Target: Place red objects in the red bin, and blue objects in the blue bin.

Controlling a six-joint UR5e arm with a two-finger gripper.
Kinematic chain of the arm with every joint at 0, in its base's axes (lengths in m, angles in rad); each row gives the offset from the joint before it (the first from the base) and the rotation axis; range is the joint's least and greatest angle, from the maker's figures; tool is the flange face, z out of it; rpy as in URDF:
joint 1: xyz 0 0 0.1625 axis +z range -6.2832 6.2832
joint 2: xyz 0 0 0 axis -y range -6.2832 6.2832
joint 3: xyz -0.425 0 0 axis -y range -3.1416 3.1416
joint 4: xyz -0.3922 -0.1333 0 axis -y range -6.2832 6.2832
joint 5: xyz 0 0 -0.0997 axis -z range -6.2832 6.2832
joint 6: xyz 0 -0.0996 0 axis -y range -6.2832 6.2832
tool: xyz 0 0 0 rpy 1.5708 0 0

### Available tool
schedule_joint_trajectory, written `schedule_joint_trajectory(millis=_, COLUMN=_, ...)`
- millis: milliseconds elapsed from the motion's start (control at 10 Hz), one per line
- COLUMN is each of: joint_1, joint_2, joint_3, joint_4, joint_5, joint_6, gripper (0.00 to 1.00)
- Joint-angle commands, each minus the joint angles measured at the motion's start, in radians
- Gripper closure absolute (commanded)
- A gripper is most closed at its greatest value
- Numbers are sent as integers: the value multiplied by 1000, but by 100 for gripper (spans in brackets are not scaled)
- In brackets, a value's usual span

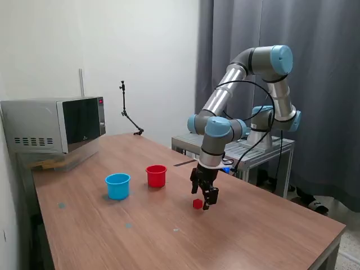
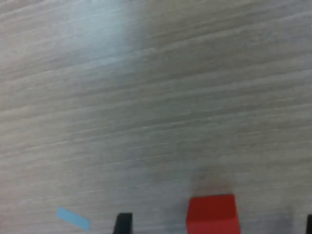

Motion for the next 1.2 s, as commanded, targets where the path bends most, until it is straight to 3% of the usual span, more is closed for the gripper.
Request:
schedule_joint_trajectory(millis=0, joint_1=1, joint_2=0, joint_3=11, joint_4=-9, joint_5=27, joint_6=-81, gripper=0)
schedule_joint_trajectory(millis=100, joint_1=1, joint_2=1, joint_3=22, joint_4=-20, joint_5=94, joint_6=-172, gripper=0)
schedule_joint_trajectory(millis=200, joint_1=0, joint_2=1, joint_3=22, joint_4=-26, joint_5=102, joint_6=-182, gripper=0)
schedule_joint_trajectory(millis=1100, joint_1=-52, joint_2=1, joint_3=16, joint_4=-36, joint_5=109, joint_6=-237, gripper=0)
